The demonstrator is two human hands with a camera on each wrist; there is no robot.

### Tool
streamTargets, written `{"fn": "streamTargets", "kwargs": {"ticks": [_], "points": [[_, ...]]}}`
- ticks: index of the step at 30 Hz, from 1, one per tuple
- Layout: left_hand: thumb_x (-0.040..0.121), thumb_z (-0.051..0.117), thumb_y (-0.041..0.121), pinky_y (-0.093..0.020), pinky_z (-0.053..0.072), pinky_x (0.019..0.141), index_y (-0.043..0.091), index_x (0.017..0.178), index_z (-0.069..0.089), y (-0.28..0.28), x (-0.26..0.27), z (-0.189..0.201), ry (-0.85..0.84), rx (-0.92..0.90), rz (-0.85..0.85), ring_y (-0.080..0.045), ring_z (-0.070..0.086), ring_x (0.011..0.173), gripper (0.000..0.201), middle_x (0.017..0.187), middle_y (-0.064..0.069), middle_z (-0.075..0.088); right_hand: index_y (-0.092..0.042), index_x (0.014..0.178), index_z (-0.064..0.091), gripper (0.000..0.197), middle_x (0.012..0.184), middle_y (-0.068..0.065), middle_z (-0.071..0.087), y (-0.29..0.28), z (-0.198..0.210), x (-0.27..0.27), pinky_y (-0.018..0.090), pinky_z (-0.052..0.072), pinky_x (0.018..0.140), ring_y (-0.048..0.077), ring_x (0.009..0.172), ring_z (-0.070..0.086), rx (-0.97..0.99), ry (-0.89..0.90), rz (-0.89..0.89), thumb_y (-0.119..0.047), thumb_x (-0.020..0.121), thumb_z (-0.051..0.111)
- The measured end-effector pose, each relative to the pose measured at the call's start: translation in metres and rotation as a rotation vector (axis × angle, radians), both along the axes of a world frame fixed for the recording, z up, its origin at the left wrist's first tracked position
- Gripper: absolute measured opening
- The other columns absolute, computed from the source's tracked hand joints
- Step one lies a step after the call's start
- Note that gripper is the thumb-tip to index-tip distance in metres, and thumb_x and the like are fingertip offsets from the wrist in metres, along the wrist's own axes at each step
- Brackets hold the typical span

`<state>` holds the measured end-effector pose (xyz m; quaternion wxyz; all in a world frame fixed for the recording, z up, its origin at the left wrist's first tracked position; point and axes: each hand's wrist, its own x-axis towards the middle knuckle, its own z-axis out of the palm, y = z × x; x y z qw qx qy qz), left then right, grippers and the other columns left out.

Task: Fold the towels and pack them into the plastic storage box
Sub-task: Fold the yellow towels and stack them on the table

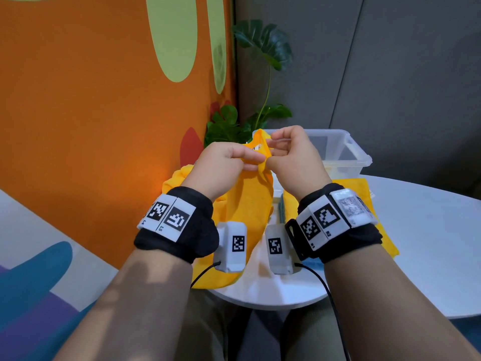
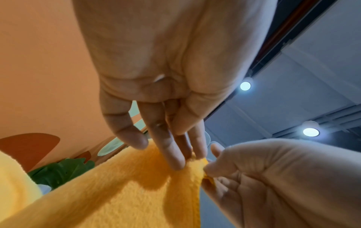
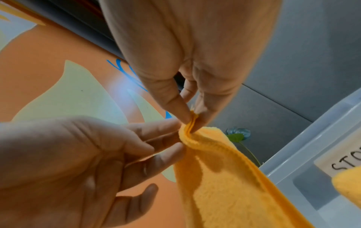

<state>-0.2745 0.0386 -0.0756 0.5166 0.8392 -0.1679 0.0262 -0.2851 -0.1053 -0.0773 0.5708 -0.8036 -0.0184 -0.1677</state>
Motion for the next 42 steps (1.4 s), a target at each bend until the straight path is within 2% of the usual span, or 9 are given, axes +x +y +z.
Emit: {"fn": "streamTargets", "kwargs": {"ticks": [3, 7, 13, 16, 20, 24, 30, 34, 42], "points": [[0.085, 0.049, -0.008, -0.007, 0.044, 0.06, 0.017, 0.093, 0.072, 0.003, 0.004, 0.0, -0.044, -0.053, 0.008, 0.002, 0.066, 0.075, 0.036, 0.091, 0.004, 0.07, -0.028, 0.09, 0.044, 0.038, 0.099, -0.007, 0.063, 0.0, 0.0, 0.0, 0.037, 0.054, 0.087, 0.01, 0.092, 0.064, -0.032, -0.061, -0.006, 0.005, 0.079, 0.058], [0.082, 0.064, 0.006, -0.035, 0.051, 0.078, 0.03, 0.093, 0.06, 0.012, 0.016, -0.007, -0.139, 0.103, 0.079, -0.019, 0.06, 0.087, 0.027, 0.094, 0.001, 0.061, -0.029, 0.084, 0.043, 0.04, 0.095, -0.006, 0.067, 0.0, 0.005, -0.003, 0.039, 0.055, 0.084, 0.01, 0.088, 0.066, -0.072, -0.153, 0.039, 0.009, 0.076, 0.053], [0.087, 0.065, 0.025, -0.028, 0.042, 0.06, 0.043, 0.098, 0.059, 0.032, 0.028, -0.026, -0.023, 0.495, 0.098, -0.024, 0.058, 0.076, 0.021, 0.123, -0.006, 0.05, -0.027, 0.082, 0.045, 0.042, 0.088, -0.006, 0.069, -0.002, 0.016, -0.01, 0.039, 0.055, 0.08, 0.011, 0.088, 0.065, -0.13, -0.288, 0.103, 0.014, 0.072, 0.046], [0.089, 0.064, 0.028, -0.029, 0.04, 0.073, 0.034, 0.108, 0.062, 0.036, 0.028, -0.035, 0.027, 0.568, 0.108, -0.023, 0.058, 0.095, 0.02, 0.128, -0.002, 0.05, -0.029, 0.08, 0.045, 0.043, 0.086, -0.006, 0.069, -0.002, 0.018, -0.012, 0.037, 0.055, 0.079, 0.008, 0.086, 0.065, -0.162, -0.311, 0.118, 0.014, 0.074, 0.045], [0.085, 0.069, 0.025, -0.036, 0.047, 0.083, 0.022, 0.108, 0.051, 0.036, 0.027, -0.036, -0.01, 0.321, 0.234, -0.022, 0.056, 0.102, 0.029, 0.115, -0.001, 0.057, -0.029, 0.079, 0.044, 0.044, 0.084, -0.008, 0.069, -0.001, 0.017, -0.013, 0.034, 0.055, 0.079, 0.006, 0.086, 0.065, -0.186, -0.336, 0.117, 0.014, 0.074, 0.045], [0.081, 0.075, 0.026, -0.031, 0.051, 0.08, 0.037, 0.126, 0.039, 0.035, 0.024, -0.029, -0.037, 0.136, 0.153, -0.011, 0.062, 0.093, 0.06, 0.107, 0.009, 0.061, -0.025, 0.081, 0.045, 0.041, 0.083, -0.007, 0.069, -0.003, 0.019, -0.014, 0.032, 0.055, 0.079, 0.007, 0.087, 0.066, -0.186, -0.342, 0.13, 0.015, 0.073, 0.042], [0.083, 0.071, 0.017, -0.031, 0.047, 0.074, 0.028, 0.083, 0.064, 0.039, 0.024, -0.024, -0.14, 0.225, 0.18, -0.009, 0.058, 0.078, 0.014, 0.081, 0.009, 0.064, -0.029, 0.079, 0.047, 0.043, 0.086, -0.007, 0.069, -0.008, 0.019, -0.013, 0.034, 0.055, 0.08, 0.007, 0.089, 0.065, -0.192, -0.341, 0.079, 0.013, 0.074, 0.044], [0.082, 0.072, 0.024, -0.025, 0.042, 0.061, 0.027, 0.083, 0.064, 0.049, 0.025, -0.012, -0.251, 0.229, 0.379, -0.011, 0.054, 0.072, 0.008, 0.073, 0.01, 0.058, -0.023, 0.083, 0.051, 0.037, 0.092, -0.005, 0.063, -0.012, 0.021, -0.009, 0.029, 0.051, 0.077, 0.013, 0.089, 0.059, -0.359, -0.322, -0.059, 0.012, 0.076, 0.041], [0.079, 0.071, 0.026, -0.029, 0.044, 0.073, 0.029, 0.08, 0.06, 0.048, 0.017, 0.023, -0.511, 0.154, 0.485, -0.014, 0.05, 0.081, 0.012, 0.097, 0.006, 0.048, -0.016, 0.076, 0.068, 0.033, 0.104, 0.0, 0.054, -0.018, 0.017, -0.002, 0.02, 0.034, 0.078, 0.015, 0.099, 0.05, -0.53, -0.329, -0.246, 0.01, 0.082, 0.048]]}}
